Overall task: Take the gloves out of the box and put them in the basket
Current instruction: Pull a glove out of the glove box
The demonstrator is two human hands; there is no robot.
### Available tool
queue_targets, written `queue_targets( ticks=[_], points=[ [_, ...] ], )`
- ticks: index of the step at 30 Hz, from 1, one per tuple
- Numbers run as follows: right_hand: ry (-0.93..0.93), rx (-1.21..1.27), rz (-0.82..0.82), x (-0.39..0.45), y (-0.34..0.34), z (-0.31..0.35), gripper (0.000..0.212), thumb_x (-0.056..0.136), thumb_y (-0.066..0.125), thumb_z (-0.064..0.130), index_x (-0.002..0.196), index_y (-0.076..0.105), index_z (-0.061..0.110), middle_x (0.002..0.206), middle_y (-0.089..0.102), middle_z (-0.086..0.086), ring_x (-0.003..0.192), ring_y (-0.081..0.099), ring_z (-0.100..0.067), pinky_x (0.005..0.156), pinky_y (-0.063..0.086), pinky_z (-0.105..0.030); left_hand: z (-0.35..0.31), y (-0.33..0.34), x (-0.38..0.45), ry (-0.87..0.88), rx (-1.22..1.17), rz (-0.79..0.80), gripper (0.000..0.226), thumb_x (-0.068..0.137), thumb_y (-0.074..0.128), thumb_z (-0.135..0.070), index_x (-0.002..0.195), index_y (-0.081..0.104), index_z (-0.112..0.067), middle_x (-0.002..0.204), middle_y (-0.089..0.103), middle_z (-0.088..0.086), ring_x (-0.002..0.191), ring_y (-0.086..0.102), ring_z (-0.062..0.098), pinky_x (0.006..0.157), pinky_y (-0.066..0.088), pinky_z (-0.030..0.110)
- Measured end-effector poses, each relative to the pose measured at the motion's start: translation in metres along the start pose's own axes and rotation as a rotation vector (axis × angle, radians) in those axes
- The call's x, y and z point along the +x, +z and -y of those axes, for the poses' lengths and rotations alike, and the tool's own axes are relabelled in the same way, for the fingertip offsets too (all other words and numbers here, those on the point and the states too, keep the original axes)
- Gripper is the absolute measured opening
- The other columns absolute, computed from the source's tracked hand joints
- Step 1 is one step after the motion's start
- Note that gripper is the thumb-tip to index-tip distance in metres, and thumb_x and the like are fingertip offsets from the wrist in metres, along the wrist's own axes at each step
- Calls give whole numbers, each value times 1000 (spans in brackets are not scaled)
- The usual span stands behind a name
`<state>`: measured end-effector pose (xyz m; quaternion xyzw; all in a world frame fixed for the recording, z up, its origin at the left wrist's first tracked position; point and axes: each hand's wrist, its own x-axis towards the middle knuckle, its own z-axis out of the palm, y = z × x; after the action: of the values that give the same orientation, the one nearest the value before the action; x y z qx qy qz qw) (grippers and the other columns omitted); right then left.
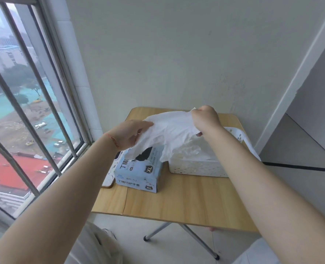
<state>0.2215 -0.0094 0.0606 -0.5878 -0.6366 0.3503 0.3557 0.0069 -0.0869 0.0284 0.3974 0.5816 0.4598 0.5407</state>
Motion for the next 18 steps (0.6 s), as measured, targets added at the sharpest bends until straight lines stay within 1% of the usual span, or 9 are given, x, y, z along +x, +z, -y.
queue_targets(
  ticks=[1, 3, 5, 6, 8, 10, 13, 15, 18],
  points=[
    [41, -2, 12, 5, -6, -10, 23, 98, 41, 20, 80, 52, 10, 71, 45, -3, 57, 44, -20, 39, 44, -23, -5, 10, 8, 8, 66, -5, 15, 92, 65, -20, 86, 58, -8, 73, 47, 5, 66, 45, 16, 64, 40, 26],
    [99, 2, 25, 17, -19, -30, 25, 99, 41, 21, 94, 60, 6, 81, 53, -7, 59, 50, -23, 39, 43, -23, -12, 30, 22, 5, 158, 11, 20, 89, 69, -20, 100, 62, -4, 87, 60, 10, 78, 58, 20, 75, 51, 31],
    [130, -11, 25, 24, -34, -49, 25, 100, 41, 22, 91, 57, 4, 82, 53, -10, 56, 49, -23, 38, 39, -19, -18, 50, 38, -11, 224, 6, 33, 82, 75, -22, 109, 63, -6, 106, 65, 12, 99, 62, 26, 98, 52, 41],
    [133, -33, 17, 27, -43, -58, 26, 101, 41, 22, 88, 55, 5, 78, 51, -9, 54, 49, -23, 39, 37, -19, -22, 62, 44, -5, 293, 8, 29, 83, 75, -22, 106, 63, -9, 107, 65, 10, 102, 61, 26, 102, 49, 43],
    [115, -120, -30, 32, -59, -77, 28, 101, 40, 22, 78, 49, 8, 72, 48, -7, 55, 50, -25, 44, 38, -22, -29, 88, 56, 6, 523, 5, 14, 89, 70, -25, 95, 62, -15, 97, 63, 3, 96, 58, 23, 99, 47, 39],
    [49, -262, -113, 36, -67, -95, 32, 101, 38, 23, 71, 39, 12, 75, 49, -8, 65, 50, -28, 52, 37, -27, -32, 108, 65, 32, 846, -28, 11, 90, 63, -24, 93, 65, -13, 95, 67, 5, 86, 58, 22, 87, 51, 36],
    [-59, -458, -231, 40, -73, -116, 20, 102, 35, 20, 91, 47, 8, 94, 59, -14, 77, 49, -29, 61, 35, -31, -30, 128, 83, 114, 963, -107, 22, 82, 65, -20, 101, 70, -10, 95, 73, 15, 66, 63, 23, 72, 58, 35],
    [-121, -595, -250, 42, -73, -123, 16, 102, 36, 13, 106, 49, 5, 95, 63, -13, 72, 51, -28, 53, 32, -30, -29, 135, 90, 168, 1050, -197, 31, 80, 69, -22, 111, 67, -20, 103, 69, 8, 76, 63, 21, 68, 49, 27],
    [-146, -777, -224, 42, -71, -125, 22, 94, 42, -1, 116, 44, 4, 76, 59, -9, 51, 41, -21, 42, 22, -26, -19, 143, 93, 396, 1377, -314, 41, 86, 61, -19, 127, 57, -24, 124, 53, 5, 108, 57, 26, 79, 45, 32]
  ],
)
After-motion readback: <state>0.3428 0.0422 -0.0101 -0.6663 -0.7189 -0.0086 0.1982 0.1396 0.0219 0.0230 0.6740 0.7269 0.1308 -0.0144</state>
